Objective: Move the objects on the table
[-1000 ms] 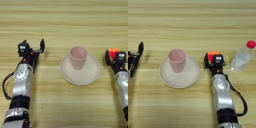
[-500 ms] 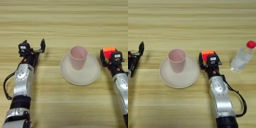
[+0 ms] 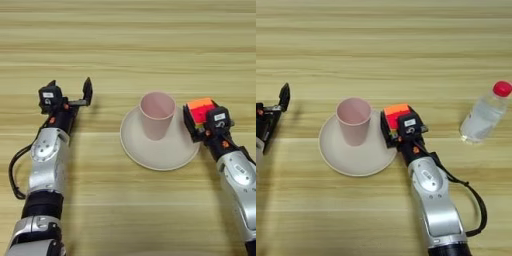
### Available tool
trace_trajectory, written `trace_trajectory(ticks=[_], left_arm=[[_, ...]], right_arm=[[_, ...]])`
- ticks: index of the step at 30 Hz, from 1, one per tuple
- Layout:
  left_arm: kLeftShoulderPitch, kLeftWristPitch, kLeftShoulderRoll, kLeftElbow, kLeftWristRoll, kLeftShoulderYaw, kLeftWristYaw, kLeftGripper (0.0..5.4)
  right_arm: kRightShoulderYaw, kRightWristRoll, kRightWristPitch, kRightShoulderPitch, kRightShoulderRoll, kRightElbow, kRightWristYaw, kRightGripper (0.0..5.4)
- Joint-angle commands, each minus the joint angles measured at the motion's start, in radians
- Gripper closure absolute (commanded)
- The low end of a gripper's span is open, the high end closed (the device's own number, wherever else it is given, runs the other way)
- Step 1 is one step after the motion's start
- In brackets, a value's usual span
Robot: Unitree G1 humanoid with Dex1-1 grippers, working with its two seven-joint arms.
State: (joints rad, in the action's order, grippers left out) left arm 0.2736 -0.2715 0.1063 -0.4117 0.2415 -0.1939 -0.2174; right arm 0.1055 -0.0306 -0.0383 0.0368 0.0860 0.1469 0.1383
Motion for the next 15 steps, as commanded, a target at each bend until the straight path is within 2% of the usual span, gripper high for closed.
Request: trace_trajectory(ticks=[1,15], left_arm=[[0.006,-0.001,0.0,0.006,-0.011,0.0,0.011,0.0],[-0.006,0.003,0.002,0.024,-0.008,-0.004,0.015,0.0]], right_arm=[[0.022,-0.01,-0.025,0.011,0.006,0.018,0.012,2.07],[0.068,-0.042,-0.041,0.008,0.017,-0.021,0.024,2.07]])
